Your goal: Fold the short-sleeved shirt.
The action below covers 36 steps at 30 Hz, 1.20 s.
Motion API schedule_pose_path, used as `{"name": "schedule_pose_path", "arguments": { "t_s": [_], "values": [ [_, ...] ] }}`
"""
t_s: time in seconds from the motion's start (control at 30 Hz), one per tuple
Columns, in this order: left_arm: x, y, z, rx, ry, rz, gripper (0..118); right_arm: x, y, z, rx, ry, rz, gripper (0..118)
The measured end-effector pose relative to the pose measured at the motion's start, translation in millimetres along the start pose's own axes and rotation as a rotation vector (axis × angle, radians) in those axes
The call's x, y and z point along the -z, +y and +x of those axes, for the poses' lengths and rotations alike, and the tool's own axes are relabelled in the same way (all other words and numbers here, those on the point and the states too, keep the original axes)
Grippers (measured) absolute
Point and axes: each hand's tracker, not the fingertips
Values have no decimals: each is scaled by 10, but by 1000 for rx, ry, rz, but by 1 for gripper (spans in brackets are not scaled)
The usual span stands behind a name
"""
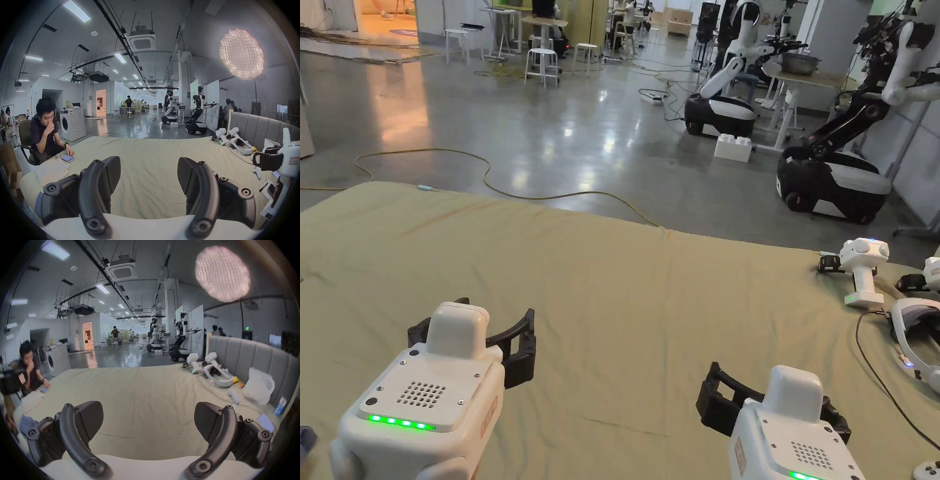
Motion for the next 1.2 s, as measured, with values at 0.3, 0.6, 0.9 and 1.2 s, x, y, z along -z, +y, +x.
{"name": "schedule_pose_path", "arguments": {
  "t_s": [0.3, 0.6, 0.9, 1.2],
  "values": [
    [-12, -64, 13, 1, 5, -31, 79, 8, 175, -6, 131, -26, -72, 113],
    [-39, -65, -32, -48, -12, -14, 79, -6, 265, 110, 239, 48, -80, 113],
    [-12, -41, -36, -44, -21, -44, 79, -29, 288, 59, 197, -18, -89, 113],
    [-8, -30, -59, -40, -11, -49, 79, -36, 264, -50, 111, -23, -71, 113]
  ]
}}
